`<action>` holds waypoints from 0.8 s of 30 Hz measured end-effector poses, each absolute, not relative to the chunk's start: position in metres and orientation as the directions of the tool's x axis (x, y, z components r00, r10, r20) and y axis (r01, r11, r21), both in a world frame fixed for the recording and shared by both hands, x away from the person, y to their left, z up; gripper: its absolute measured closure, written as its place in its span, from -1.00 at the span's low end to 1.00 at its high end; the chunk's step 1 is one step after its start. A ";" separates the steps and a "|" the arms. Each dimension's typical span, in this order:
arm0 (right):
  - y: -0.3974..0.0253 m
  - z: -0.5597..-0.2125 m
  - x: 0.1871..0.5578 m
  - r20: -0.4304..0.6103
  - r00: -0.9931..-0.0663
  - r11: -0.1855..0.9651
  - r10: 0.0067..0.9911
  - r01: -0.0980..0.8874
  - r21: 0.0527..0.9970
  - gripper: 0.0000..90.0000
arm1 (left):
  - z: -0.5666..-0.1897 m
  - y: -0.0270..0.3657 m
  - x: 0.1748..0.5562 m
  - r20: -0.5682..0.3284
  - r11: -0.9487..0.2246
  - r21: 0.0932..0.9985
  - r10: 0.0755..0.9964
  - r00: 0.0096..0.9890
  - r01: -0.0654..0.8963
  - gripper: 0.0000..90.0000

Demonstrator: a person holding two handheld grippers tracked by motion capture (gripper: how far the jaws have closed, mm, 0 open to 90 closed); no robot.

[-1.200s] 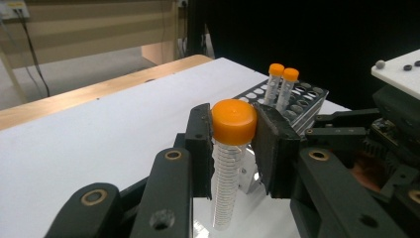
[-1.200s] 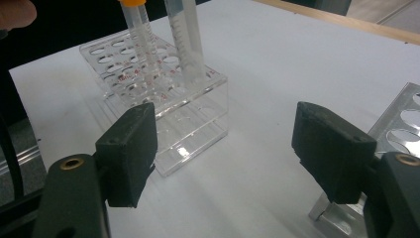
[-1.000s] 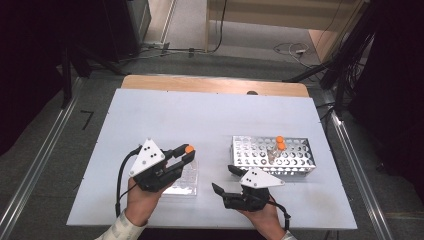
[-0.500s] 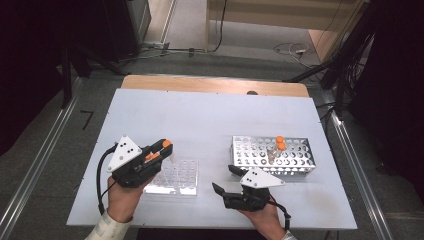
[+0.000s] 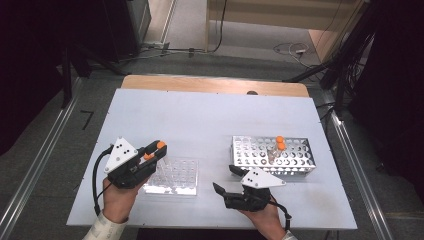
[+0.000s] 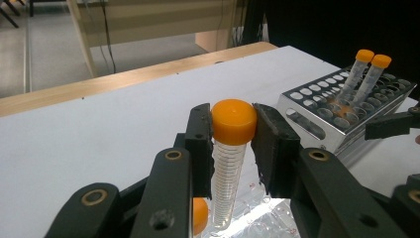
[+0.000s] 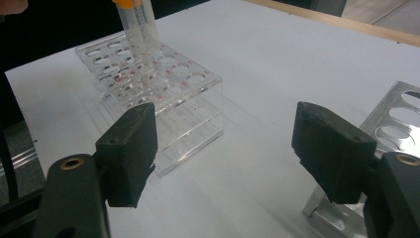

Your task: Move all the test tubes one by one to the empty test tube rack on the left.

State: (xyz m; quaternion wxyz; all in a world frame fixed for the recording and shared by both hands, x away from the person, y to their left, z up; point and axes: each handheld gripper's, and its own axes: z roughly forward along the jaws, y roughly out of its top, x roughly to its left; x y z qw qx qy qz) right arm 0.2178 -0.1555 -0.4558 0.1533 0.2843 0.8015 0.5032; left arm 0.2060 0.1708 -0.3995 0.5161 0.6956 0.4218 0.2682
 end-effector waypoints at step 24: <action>-0.157 -0.455 0.217 0.037 -0.791 0.333 0.611 0.299 0.894 -0.46 | -0.425 0.168 0.209 -0.034 -0.168 0.917 0.871 0.490 0.361 0.56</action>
